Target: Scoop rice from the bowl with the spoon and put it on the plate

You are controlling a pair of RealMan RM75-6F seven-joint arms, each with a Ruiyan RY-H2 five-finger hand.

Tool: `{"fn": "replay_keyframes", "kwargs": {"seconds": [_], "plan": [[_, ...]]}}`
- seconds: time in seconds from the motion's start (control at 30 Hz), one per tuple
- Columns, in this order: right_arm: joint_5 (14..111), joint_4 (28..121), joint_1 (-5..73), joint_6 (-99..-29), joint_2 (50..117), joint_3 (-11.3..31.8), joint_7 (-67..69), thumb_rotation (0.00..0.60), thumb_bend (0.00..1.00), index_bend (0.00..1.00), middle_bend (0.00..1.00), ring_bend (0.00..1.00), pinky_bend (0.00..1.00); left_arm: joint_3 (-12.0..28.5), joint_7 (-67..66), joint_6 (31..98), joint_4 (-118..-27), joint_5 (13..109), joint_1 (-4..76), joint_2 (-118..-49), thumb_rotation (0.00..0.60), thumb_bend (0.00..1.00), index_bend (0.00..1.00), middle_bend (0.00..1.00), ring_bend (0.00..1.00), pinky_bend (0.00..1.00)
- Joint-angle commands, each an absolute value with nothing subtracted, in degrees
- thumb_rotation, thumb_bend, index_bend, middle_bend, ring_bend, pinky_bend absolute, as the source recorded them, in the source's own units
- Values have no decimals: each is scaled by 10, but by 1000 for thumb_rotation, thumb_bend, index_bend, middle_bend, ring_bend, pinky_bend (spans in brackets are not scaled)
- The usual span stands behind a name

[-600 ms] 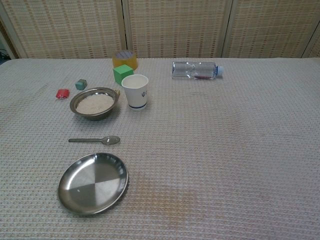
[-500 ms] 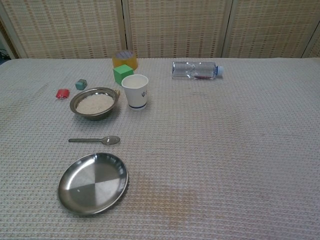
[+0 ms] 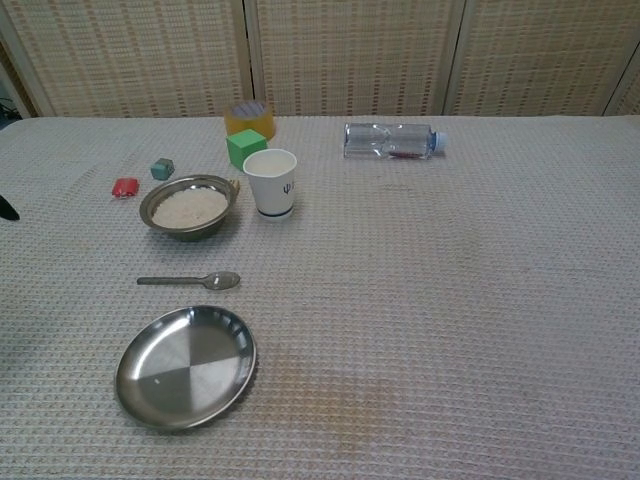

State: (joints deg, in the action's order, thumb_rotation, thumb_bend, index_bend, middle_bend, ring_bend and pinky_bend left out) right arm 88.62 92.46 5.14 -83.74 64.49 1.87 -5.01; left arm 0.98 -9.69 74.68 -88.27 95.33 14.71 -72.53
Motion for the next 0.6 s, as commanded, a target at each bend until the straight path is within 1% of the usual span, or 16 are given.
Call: {"fn": "replay_keyframes", "kwargs": {"seconds": [0.03,0.2,0.37,0.6], "plan": [[887,927,51,-837,645,18,-50,600,196,0,0,0,0,29,-142,701,-844,938,191,-785,600,407,430,1000,1000,1000],[891,932,49,-841,640,16,-48,600,196,0,0,0,0,35,-188,655,-838,906,217,-820,600,407,469,1000,1000,1000],[888,933,52,-830,638,14,-46,600,196,0,0,0,0,48,-219,645,-821,881,232,-856,600,406,469,1000,1000,1000],[884,932,54,-825,636,15,-39,600,196,0,0,0,0,58,-243,623,-776,837,249,-904,600,399,409,1000,1000,1000]]}}
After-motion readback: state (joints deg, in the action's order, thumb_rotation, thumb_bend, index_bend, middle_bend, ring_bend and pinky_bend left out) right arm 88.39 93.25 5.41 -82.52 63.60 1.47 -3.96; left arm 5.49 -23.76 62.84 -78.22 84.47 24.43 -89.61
